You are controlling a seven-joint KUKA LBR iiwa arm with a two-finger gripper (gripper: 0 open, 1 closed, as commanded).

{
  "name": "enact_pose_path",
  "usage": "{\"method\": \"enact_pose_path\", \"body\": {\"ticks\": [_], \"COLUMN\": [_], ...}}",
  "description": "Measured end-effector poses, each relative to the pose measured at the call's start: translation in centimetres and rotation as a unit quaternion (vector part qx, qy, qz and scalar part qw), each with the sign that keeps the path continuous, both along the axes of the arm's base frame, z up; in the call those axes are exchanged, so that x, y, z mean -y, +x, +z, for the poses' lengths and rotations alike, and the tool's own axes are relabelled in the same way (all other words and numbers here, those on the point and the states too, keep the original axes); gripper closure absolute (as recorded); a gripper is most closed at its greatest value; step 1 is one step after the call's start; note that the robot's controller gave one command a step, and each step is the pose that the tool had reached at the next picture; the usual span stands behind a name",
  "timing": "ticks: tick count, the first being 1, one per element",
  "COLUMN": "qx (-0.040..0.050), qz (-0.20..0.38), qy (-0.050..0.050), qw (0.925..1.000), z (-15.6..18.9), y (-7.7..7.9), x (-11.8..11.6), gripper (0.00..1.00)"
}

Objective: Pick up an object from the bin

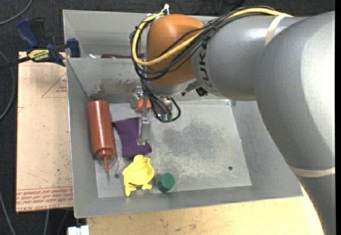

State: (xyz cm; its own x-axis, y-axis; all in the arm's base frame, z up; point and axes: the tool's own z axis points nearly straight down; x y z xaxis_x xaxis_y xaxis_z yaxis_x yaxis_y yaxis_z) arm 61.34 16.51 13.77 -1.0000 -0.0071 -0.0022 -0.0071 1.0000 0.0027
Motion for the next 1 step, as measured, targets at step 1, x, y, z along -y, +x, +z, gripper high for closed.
{"method": "enact_pose_path", "body": {"ticks": [1], "qx": [0.0061], "qz": [-0.014], "qy": [0.002], "qw": [0.9999], "z": [-6.49], "y": [-3.08], "x": [1.14], "gripper": [1.0]}}
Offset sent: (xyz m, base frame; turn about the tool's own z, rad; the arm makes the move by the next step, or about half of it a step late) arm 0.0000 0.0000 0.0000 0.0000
